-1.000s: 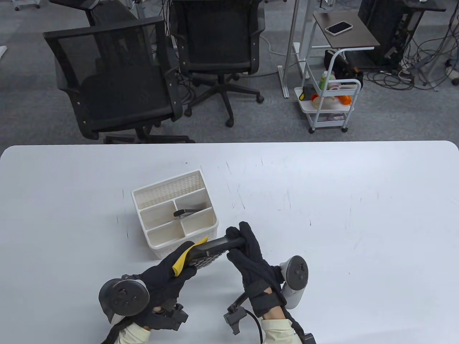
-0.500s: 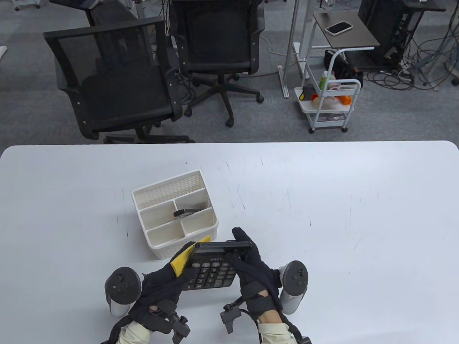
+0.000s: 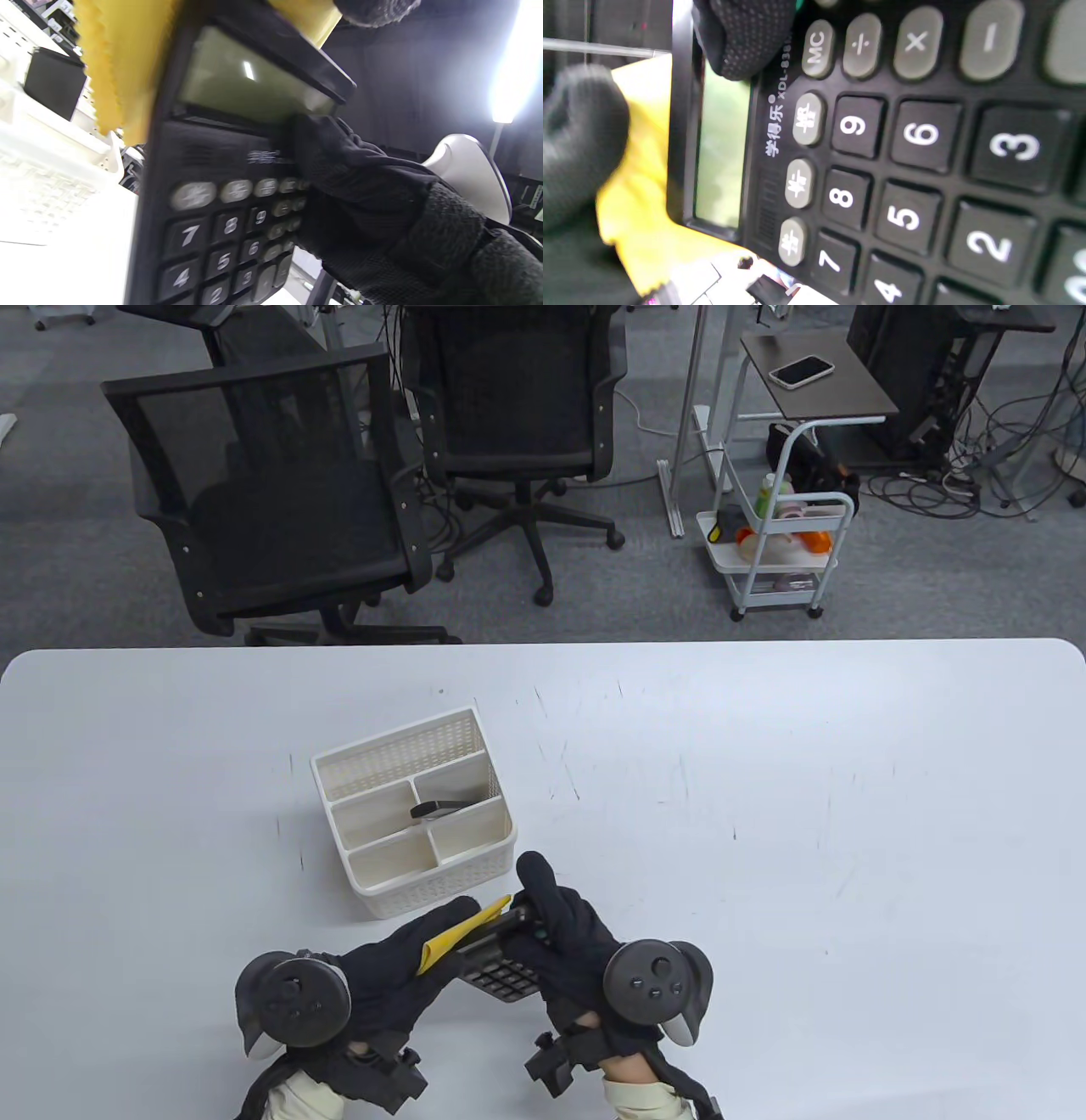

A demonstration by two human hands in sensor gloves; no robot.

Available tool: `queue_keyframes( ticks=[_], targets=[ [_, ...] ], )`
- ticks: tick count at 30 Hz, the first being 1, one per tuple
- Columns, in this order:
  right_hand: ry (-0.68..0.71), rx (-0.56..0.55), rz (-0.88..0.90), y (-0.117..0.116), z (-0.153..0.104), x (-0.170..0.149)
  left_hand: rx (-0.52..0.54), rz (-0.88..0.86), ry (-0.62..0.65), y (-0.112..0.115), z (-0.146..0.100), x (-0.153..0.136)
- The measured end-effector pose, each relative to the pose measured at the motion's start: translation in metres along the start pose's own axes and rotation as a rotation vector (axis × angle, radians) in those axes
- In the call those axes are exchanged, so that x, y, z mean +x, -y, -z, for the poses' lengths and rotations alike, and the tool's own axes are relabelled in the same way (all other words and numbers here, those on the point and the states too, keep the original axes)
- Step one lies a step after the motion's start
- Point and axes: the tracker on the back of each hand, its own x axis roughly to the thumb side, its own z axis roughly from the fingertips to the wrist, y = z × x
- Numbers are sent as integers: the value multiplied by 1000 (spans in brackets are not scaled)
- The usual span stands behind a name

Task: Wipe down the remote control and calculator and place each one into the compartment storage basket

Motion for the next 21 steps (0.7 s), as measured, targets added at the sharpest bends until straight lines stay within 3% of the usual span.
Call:
queue_keyframes(
  ticks=[4, 9, 12, 15, 18, 21],
  targets=[
    [8, -37, -35, 3, 0, 4, 32, -130, -6, -6, -1, -4],
    [41, -133, 48, 11, -4, 8, 4, 33, -56, -9, -3, -8],
    [62, -83, 1, 3, -3, 10, -2, 53, -27, -5, -2, -2],
    [62, -29, -62, -6, -3, 10, 22, -46, 5, -4, -2, 2],
    [64, -53, -104, -4, -3, 10, 42, -142, -6, -8, -2, -1],
    [79, -108, -116, 2, -3, 13, 30, -73, -33, -10, -2, -5]
  ],
)
